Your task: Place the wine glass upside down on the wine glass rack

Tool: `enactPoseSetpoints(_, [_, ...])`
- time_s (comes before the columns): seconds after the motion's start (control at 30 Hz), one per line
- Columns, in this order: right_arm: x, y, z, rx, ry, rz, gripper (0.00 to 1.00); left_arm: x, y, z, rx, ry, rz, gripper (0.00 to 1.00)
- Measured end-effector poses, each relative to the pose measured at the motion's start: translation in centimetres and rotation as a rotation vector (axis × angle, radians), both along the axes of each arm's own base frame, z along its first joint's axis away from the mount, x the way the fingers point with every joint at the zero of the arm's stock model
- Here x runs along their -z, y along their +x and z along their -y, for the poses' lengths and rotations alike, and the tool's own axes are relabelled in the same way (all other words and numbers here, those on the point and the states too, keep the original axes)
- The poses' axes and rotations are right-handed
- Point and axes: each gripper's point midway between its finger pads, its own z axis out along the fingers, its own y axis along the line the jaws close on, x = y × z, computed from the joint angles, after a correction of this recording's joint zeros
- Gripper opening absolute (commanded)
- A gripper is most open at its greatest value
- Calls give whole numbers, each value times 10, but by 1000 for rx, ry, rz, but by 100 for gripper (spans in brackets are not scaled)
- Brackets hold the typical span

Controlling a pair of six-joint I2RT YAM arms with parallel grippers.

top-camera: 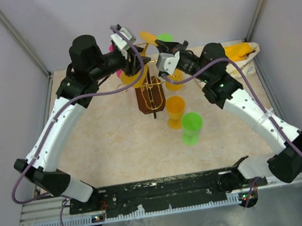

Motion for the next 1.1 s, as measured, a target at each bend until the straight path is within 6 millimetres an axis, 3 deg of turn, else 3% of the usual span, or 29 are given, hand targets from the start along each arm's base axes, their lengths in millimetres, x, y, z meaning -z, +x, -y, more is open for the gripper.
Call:
enactPoseSetpoints(0.6, [-4, -8, -5, -7, 5, 21, 0, 2, 4, -3, -27, 12, 2, 39])
enactPoseSetpoints(1.1, [-4, -9, -6, -6, 1, 27, 2, -1, 8, -4, -45, -8, 37, 11])
